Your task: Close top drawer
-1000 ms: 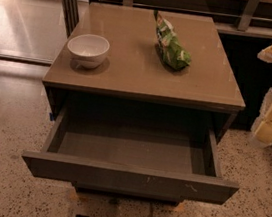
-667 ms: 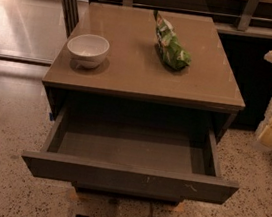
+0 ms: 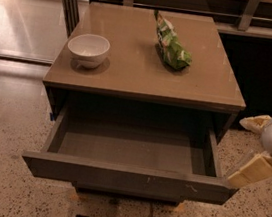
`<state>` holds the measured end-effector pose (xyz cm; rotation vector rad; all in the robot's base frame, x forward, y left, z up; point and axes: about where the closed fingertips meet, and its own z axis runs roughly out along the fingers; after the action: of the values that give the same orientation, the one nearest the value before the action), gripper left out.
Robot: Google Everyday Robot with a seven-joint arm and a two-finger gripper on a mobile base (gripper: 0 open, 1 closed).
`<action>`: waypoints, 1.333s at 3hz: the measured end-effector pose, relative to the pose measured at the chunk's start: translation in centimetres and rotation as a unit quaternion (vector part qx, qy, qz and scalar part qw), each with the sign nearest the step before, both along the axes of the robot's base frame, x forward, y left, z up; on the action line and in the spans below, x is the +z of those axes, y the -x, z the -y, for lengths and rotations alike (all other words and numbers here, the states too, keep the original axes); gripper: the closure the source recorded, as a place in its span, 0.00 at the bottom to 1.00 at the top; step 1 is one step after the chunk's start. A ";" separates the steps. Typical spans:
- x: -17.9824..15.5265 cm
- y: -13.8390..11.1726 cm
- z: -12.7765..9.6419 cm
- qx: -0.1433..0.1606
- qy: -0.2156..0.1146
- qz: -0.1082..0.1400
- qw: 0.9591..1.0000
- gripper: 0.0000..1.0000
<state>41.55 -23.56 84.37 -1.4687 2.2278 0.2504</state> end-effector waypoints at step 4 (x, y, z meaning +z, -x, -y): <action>-1.7 -0.5 -1.0 -0.028 -0.069 0.034 0.997 1.00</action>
Offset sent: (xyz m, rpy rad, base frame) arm 0.0106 0.0007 -0.0117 0.1110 -0.0310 -0.0781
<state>42.08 -22.53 82.65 -1.3209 2.1489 0.3248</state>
